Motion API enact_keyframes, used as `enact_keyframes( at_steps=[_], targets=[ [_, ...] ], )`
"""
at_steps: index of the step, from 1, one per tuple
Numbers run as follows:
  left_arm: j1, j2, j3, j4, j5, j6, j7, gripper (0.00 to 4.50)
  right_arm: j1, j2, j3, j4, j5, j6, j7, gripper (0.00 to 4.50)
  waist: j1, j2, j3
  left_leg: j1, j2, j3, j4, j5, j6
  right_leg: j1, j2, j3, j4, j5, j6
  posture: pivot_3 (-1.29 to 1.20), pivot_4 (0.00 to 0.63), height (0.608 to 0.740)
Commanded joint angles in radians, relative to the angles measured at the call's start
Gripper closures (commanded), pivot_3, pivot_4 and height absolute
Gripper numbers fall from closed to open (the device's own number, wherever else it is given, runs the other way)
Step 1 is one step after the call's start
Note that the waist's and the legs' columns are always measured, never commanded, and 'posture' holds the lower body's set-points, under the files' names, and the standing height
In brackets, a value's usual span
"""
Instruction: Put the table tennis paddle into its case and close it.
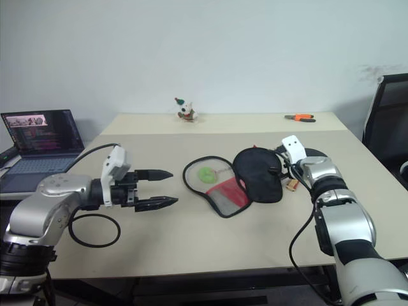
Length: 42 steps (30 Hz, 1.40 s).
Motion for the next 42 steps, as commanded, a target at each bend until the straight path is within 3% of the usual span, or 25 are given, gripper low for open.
enact_keyframes(
  at_steps=[1, 5, 9, 16, 27, 35, 38, 42],
  targets=[
    [-0.017, 0.01, 0.021, -0.009, -0.007, -0.016, -0.01, 0.0, 0.002, -0.016, -0.072, -0.053, 0.047, 0.024, -0.076, 0.01, 0.001, 0.0, 0.0, 0.0, 0.0, 0.0, 0.0, 0.0, 0.0, 0.0, 0.0, 0.0, 0.0, 0.0, 0.0, 0.0, 0.15, 0.74],
    [-0.014, 0.013, 0.027, -0.009, -0.006, -0.016, -0.012, 0.0, 0.022, -0.016, -0.119, -0.08, 0.072, 0.045, -0.17, 0.01, 0.001, 0.0, 0.0, 0.0, 0.0, 0.0, 0.0, 0.0, 0.0, 0.0, 0.0, 0.0, 0.0, 0.0, 0.0, 0.0, 0.15, 0.74],
    [-0.01, 0.01, 0.024, -0.006, 0.001, -0.024, -0.009, 0.0, 0.064, 0.029, -0.239, -0.139, 0.136, 0.088, -0.458, 0.01, 0.001, 0.0, 0.0, 0.0, 0.0, 0.0, 0.0, 0.0, 0.0, 0.0, 0.0, 0.0, 0.0, 0.0, 0.0, 0.0, 0.15, 0.74],
    [-0.035, 0.002, 0.008, 0.018, 0.015, -0.041, -0.014, 0.0, 0.145, 0.133, -0.299, -0.241, 0.173, 0.144, -0.68, 0.01, -0.001, 0.0, 0.0, 0.0, 0.0, 0.0, 0.0, 0.0, 0.0, 0.0, 0.0, 0.001, 0.001, 0.0, 0.0, 0.0, 0.15, 0.74],
    [-0.03, 0.004, 0.021, 0.021, 0.02, -0.049, -0.009, 0.0, 0.214, 0.201, -0.327, -0.301, 0.169, 0.098, -0.883, 0.01, 0.0, 0.0, 0.0, 0.0, 0.0, 0.0, 0.0, 0.0, 0.0, 0.0, 0.0, 0.001, 0.001, 0.0, 0.0, 0.0, 0.15, 0.74],
    [-0.027, -0.001, 0.021, 0.024, 0.024, -0.054, -0.001, 0.0, 0.22, 0.235, -0.335, -0.282, 0.173, 0.063, -0.905, 0.01, -0.002, 0.0, 0.0, 0.0, 0.0, 0.0, 0.0, 0.0, 0.0, 0.0, 0.0, 0.001, 0.001, 0.0, 0.0, 0.0, 0.15, 0.74],
    [-0.03, -0.004, 0.018, 0.026, 0.028, -0.057, 0.001, 0.0, 0.206, 0.219, -0.338, -0.231, 0.167, 0.031, -0.906, 0.62, -0.002, 0.0, 0.0, 0.0, 0.0, 0.001, 0.0, 0.0, 0.0, 0.0, 0.0, 0.001, 0.001, 0.0, 0.0, 0.0, 0.15, 0.74],
    [-0.028, -0.005, 0.018, 0.022, 0.029, -0.057, 0.001, 0.0, 0.183, 0.163, -0.343, -0.153, 0.159, -0.008, -0.894, 1.97, 0.0, 0.0, 0.0, 0.0, 0.0, 0.001, 0.0, 0.0, 0.0, 0.0, 0.0, 0.001, 0.001, 0.0, 0.0, 0.0, 0.15, 0.74]
  ],
)
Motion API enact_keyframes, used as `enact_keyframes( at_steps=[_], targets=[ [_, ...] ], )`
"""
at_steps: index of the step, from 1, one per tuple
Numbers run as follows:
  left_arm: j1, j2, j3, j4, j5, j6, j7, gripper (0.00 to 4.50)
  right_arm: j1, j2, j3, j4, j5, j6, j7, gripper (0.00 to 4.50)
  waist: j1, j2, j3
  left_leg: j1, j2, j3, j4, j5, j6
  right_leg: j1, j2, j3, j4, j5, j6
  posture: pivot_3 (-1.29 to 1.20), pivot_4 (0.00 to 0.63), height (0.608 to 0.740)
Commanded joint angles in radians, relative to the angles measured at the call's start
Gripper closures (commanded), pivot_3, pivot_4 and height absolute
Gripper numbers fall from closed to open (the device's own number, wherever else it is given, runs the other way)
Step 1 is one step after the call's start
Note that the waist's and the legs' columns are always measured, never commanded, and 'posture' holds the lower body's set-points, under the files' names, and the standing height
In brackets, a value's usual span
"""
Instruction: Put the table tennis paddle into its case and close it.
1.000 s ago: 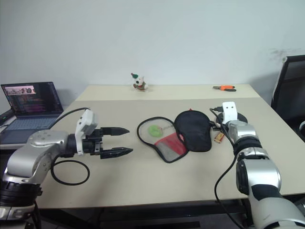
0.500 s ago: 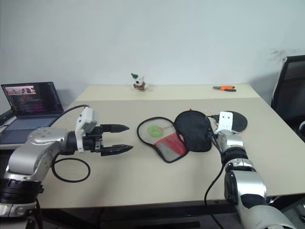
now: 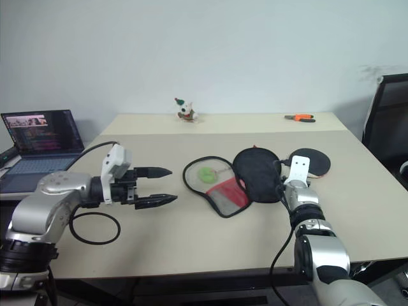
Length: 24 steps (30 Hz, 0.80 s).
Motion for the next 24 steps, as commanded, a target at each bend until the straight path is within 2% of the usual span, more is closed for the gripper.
enact_keyframes(
  at_steps=[1, 4, 8, 12, 14, 17, 20, 24],
  targets=[
    [-0.005, 0.005, 0.022, -0.018, -0.002, -0.017, 0.007, 0.0, -0.023, -0.073, -0.003, 0.048, -0.006, -0.04, 0.021, 2.27, 0.007, 0.0, 0.0, 0.0, 0.0, 0.0, 0.0, 0.0, 0.0, 0.001, 0.0, 0.0, 0.0, 0.0, 0.0, 0.0, 0.15, 0.74],
    [0.0, 0.005, 0.023, -0.028, -0.006, -0.011, 0.009, 0.0, -0.037, -0.13, 0.015, 0.068, -0.014, -0.016, 0.085, 3.11, 0.012, 0.0, 0.0, 0.0, -0.001, -0.001, 0.0, 0.0, 0.0, 0.001, -0.001, 0.0, -0.001, 0.0, 0.0, 0.0, 0.15, 0.74],
    [0.009, 0.006, 0.025, -0.047, -0.017, -0.002, 0.007, 0.0, -0.04, -0.187, 0.044, 0.044, -0.02, 0.045, 0.164, 3.15, 0.01, 0.0, 0.0, 0.0, -0.001, -0.001, 0.0, 0.0, 0.0, 0.001, -0.001, 0.0, -0.001, 0.0, 0.0, 0.0, 0.15, 0.74],
    [-0.005, -0.008, 0.016, -0.069, -0.038, 0.014, 0.0, 0.0, 0.016, -0.252, 0.097, -0.099, -0.026, 0.196, 0.278, 3.15, 0.011, 0.0, 0.0, -0.001, -0.001, -0.001, 0.0, 0.0, 0.0, 0.001, -0.001, 0.0, -0.002, 0.0, 0.0, 0.0, 0.15, 0.74],
    [-0.024, -0.018, 0.012, -0.088, -0.06, 0.032, -0.004, 0.0, 0.102, -0.271, 0.132, -0.279, -0.014, 0.331, 0.342, 3.15, 0.013, 0.0, 0.0, -0.002, -0.001, -0.002, 0.0, 0.0, 0.0, 0.001, -0.001, 0.0, -0.002, 0.0, 0.0, 0.0, 0.15, 0.74],
    [-0.06, -0.04, 0.008, -0.101, -0.088, 0.055, -0.006, 0.0, 0.294, -0.3, 0.135, -0.666, 0.05, 0.621, 0.394, 3.15, 0.016, 0.0, 0.0, -0.003, -0.001, -0.005, 0.0, 0.0, 0.0, 0.001, -0.001, -0.002, -0.004, 0.0, 0.0, 0.0, 0.15, 0.74],
    [-0.081, -0.05, 0.007, -0.103, -0.104, 0.066, -0.008, 0.0, 0.417, -0.316, 0.114, -0.895, 0.071, 0.767, 0.404, 3.15, 0.012, 0.0, 0.0, -0.003, -0.001, -0.004, 0.0, 0.0, 0.0, 0.001, -0.001, -0.001, -0.003, 0.0, 0.001, 0.0, 0.15, 0.74],
    [-0.129, -0.071, -0.002, -0.09, -0.14, 0.093, -0.024, 0.0, 0.661, -0.389, 0.075, -1.202, 0.111, 0.96, 0.457, 3.15, 0.021, 0.0, 0.0, -0.002, -0.001, -0.005, 0.0, 0.0, 0.001, 0.001, 0.0, -0.002, -0.003, -0.001, 0.001, 0.0, 0.15, 0.74]
  ],
)
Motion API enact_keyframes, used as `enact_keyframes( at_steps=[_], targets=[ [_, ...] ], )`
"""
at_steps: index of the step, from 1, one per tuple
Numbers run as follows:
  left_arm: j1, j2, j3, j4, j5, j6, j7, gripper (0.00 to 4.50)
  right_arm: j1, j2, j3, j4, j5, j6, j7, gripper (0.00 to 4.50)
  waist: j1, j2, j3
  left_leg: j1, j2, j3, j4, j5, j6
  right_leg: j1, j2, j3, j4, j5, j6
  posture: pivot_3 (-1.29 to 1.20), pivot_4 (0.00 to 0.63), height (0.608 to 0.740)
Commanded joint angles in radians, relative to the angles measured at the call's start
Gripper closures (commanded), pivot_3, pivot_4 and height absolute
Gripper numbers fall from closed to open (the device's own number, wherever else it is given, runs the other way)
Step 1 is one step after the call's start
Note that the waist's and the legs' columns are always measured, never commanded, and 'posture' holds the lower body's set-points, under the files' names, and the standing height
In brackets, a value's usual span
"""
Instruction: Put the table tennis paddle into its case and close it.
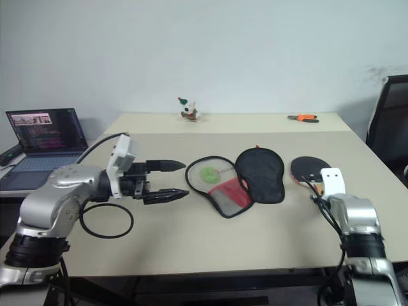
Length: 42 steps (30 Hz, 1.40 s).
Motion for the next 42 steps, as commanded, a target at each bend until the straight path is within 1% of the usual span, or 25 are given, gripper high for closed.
enact_keyframes(
  at_steps=[1, 4, 7, 8, 11, 16, 19, 25, 26, 27, 28, 31, 35, 42],
  targets=[
    [-0.036, 0.003, 0.013, -0.012, -0.028, 0.008, -0.019, 0.0, 0.131, -0.046, -0.037, -0.182, 0.035, 0.168, 0.041, 3.15, 0.007, 0.0, 0.0, 0.0, 0.0, -0.001, 0.0, 0.0, 0.0, 0.001, 0.0, 0.0, 0.0, 0.0, 0.001, 0.0, 0.15, 0.74],
    [-0.041, -0.002, 0.004, 0.002, -0.02, 0.0, -0.025, 0.0, 0.151, -0.05, -0.046, -0.21, 0.038, 0.197, 0.042, 3.16, 0.007, -0.001, -0.001, 0.001, 0.0, 0.001, 0.001, 0.0, 0.0, 0.001, 0.0, -0.001, 0.001, 0.0, 0.001, 0.0, 0.15, 0.74],
    [-0.045, -0.007, -0.007, 0.016, -0.01, -0.013, -0.034, 0.0, 0.139, -0.037, -0.046, -0.211, 0.046, 0.207, 0.049, 3.16, 0.007, -0.002, -0.001, 0.002, 0.0, 0.001, 0.001, 0.0, 0.0, 0.002, 0.0, -0.001, 0.002, 0.0, 0.001, 0.0, 0.15, 0.74],
    [-0.045, -0.007, -0.008, 0.019, -0.007, -0.016, -0.036, 0.0, 0.13, -0.036, -0.041, -0.206, 0.046, 0.205, 0.05, 2.42, 0.007, -0.002, -0.001, 0.002, 0.0, 0.001, 0.001, 0.0, 0.0, 0.002, 0.0, -0.001, 0.002, 0.0, 0.001, 0.0, 0.15, 0.74],
    [-0.042, -0.004, -0.009, 0.022, 0.0, -0.02, -0.042, 0.0, 0.087, -0.028, -0.029, -0.171, 0.039, 0.179, 0.048, 1.62, 0.005, -0.002, -0.001, 0.002, 0.0, 0.001, 0.001, 0.0, 0.0, 0.002, 0.0, -0.001, 0.002, 0.0, 0.001, 0.0, 0.15, 0.74],
    [-0.026, 0.009, 0.001, 0.011, 0.001, -0.02, -0.048, 0.0, -0.018, 0.003, -0.028, -0.057, 0.034, 0.101, 0.047, 1.62, -0.016, -0.003, -0.001, 0.004, 0.0, 0.003, 0.001, 0.0, 0.0, 0.001, 0.0, 0.002, 0.003, 0.0, 0.0, 0.0, 0.15, 0.74],
    [-0.019, 0.014, 0.008, 0.006, 0.002, -0.018, -0.042, 0.0, -0.069, 0.01, -0.021, 0.037, 0.027, 0.048, 0.05, 1.62, -0.016, -0.003, -0.001, 0.005, 0.0, 0.004, 0.001, 0.0, 0.001, 0.001, 0.001, 0.002, 0.004, 0.0, 0.0, 0.0, 0.15, 0.74],
    [0.003, 0.035, 0.021, -0.007, 0.0, -0.017, -0.031, 0.0, -0.098, -0.002, 0.015, 0.137, 0.01, -0.005, 0.067, 1.62, -0.015, -0.004, -0.002, 0.005, 0.0, 0.005, 0.001, 0.0, 0.001, 0.001, 0.001, 0.003, 0.003, 0.0, 0.001, 0.0, 0.15, 0.74],
    [0.005, 0.037, 0.021, -0.008, -0.001, -0.018, -0.03, 0.0, -0.099, -0.003, 0.016, 0.144, 0.008, -0.007, 0.067, 2.0, -0.015, -0.004, -0.002, 0.005, 0.0, 0.005, 0.001, 0.0, 0.001, 0.001, 0.001, 0.003, 0.003, 0.0, 0.001, 0.0, 0.15, 0.74],
    [0.012, 0.043, 0.026, -0.012, -0.001, -0.017, -0.027, 0.0, -0.097, -0.004, 0.019, 0.15, 0.004, -0.011, 0.065, 2.19, -0.015, -0.004, -0.002, 0.005, 0.0, 0.005, 0.001, 0.0, 0.001, 0.001, 0.001, 0.003, 0.003, 0.0, 0.001, 0.0, 0.15, 0.74],
    [0.017, 0.047, 0.028, -0.014, 0.0, -0.017, -0.025, 0.0, -0.097, -0.004, 0.021, 0.156, 0.002, -0.013, 0.063, 2.58, -0.015, -0.004, -0.002, 0.005, 0.0, 0.005, 0.001, 0.0, 0.001, 0.002, 0.001, 0.003, 0.003, 0.0, 0.001, 0.0, 0.15, 0.74],
    [0.047, 0.064, 0.05, -0.036, -0.008, -0.008, -0.01, 0.0, -0.097, 0.015, 0.005, 0.153, 0.005, -0.008, 0.044, 3.39, -0.012, -0.005, -0.002, 0.006, 0.0, 0.005, 0.001, 0.001, 0.001, 0.003, 0.001, 0.003, 0.003, 0.0, 0.001, 0.0, 0.15, 0.74],
    [0.093, 0.084, 0.079, -0.074, -0.027, 0.002, -0.002, 0.0, -0.129, 0.039, -0.02, 0.129, 0.016, -0.034, 0.024, 3.41, -0.013, -0.006, -0.003, 0.007, 0.0, 0.005, 0.001, 0.001, 0.001, 0.003, 0.001, 0.003, 0.003, 0.0, 0.001, 0.0, 0.15, 0.74],
    [0.171, 0.105, 0.136, -0.109, -0.042, 0.017, 0.04, 0.0, -0.296, 0.078, -0.079, 0.096, 0.044, -0.021, -0.027, 3.41, -0.014, -0.002, -0.001, 0.006, 0.0, 0.006, 0.0, 0.001, 0.001, 0.0, 0.0, 0.005, 0.004, 0.0, 0.001, 0.0, 0.15, 0.74]
  ],
)
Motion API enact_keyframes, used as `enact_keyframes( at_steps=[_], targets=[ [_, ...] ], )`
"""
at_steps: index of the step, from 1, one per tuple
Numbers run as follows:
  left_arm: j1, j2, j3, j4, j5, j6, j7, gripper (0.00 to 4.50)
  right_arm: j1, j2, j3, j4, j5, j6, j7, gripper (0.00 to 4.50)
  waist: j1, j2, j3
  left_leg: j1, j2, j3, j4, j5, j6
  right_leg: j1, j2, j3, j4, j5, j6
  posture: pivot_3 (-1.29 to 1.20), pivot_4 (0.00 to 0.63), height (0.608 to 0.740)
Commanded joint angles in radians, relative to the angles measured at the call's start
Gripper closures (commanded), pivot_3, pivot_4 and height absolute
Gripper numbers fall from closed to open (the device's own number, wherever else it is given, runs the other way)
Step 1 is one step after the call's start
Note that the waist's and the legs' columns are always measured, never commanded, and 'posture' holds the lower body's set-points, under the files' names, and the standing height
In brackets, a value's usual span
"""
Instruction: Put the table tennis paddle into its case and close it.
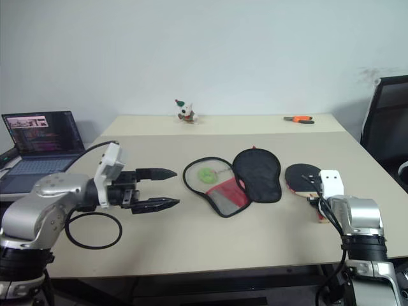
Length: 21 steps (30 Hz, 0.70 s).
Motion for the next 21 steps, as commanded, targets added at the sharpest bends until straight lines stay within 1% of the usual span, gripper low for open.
enact_keyframes(
  at_steps=[1, 3, 7, 9, 11, 13, 16, 21],
  targets=[
    [0.014, 0.015, 0.052, -0.042, -0.024, 0.006, 0.028, 0.0, -0.116, 0.024, -0.047, -0.064, 0.02, -0.017, -0.026, 3.41, 0.0, 0.0, 0.0, 0.0, 0.0, 0.0, 0.0, 0.0, 0.0, 0.0, 0.0, 0.0, 0.0, 0.0, 0.0, 0.0, 0.15, 0.74],
    [0.022, 0.013, 0.055, -0.054, -0.031, 0.009, 0.037, 0.0, -0.146, 0.065, -0.035, -0.077, 0.025, -0.012, -0.035, 3.41, 0.001, 0.0, 0.0, -0.001, 0.0, -0.001, -0.001, 0.0, 0.0, 0.0, 0.0, -0.001, 0.0, 0.0, 0.0, 0.0, 0.15, 0.74],
    [0.021, 0.006, 0.049, -0.056, -0.031, 0.008, 0.05, 0.0, -0.183, 0.189, -0.007, -0.068, 0.021, -0.024, -0.074, 3.41, 0.003, 0.0, 0.0, -0.003, 0.0, -0.001, 0.0, 0.0, 0.0, -0.001, 0.0, -0.002, -0.002, 0.0, 0.0, 0.0, 0.15, 0.74],
    [0.017, 0.001, 0.044, -0.057, -0.029, 0.007, 0.057, 0.0, -0.198, 0.259, 0.008, -0.029, 0.01, -0.067, -0.099, 3.41, 0.005, 0.0, 0.0, -0.003, 0.0, -0.002, 0.0, 0.0, 0.0, -0.001, 0.0, -0.002, -0.002, 0.0, 0.0, 0.0, 0.15, 0.74],
    [0.013, -0.002, 0.04, -0.06, -0.03, 0.008, 0.063, 0.0, -0.216, 0.305, 0.021, 0.018, -0.001, -0.118, -0.113, 3.41, 0.006, 0.0, 0.0, -0.003, 0.0, -0.002, 0.0, 0.0, 0.0, -0.001, 0.0, -0.002, -0.001, 0.0, 0.0, 0.0, 0.15, 0.74],
    [0.01, -0.002, 0.038, -0.065, -0.032, 0.01, 0.067, 0.0, -0.234, 0.328, 0.038, 0.065, -0.011, -0.17, -0.113, 3.41, 0.006, 0.001, 0.0, -0.004, 0.0, -0.002, 0.0, 0.0, 0.0, -0.002, 0.0, -0.002, -0.001, 0.0, 0.0, 0.0, 0.15, 0.74],
    [0.004, -0.001, 0.036, -0.066, -0.033, 0.012, 0.069, 0.0, -0.259, 0.335, 0.062, 0.135, -0.019, -0.227, -0.102, 3.41, 0.009, 0.001, 0.0, -0.005, -0.001, -0.002, 0.0, 0.0, 0.0, -0.002, -0.001, -0.003, -0.001, 0.0, 0.0, 0.0, 0.15, 0.74],
    [-0.001, 0.002, 0.032, -0.071, -0.029, 0.01, 0.075, 0.0, -0.325, 0.341, 0.082, 0.337, -0.049, -0.371, -0.095, 3.41, 0.006, 0.001, 0.0, -0.005, -0.001, -0.002, 0.0, 0.0, 0.0, -0.002, 0.0, -0.003, -0.002, 0.0, 0.0, 0.0, 0.15, 0.74]
  ],
)
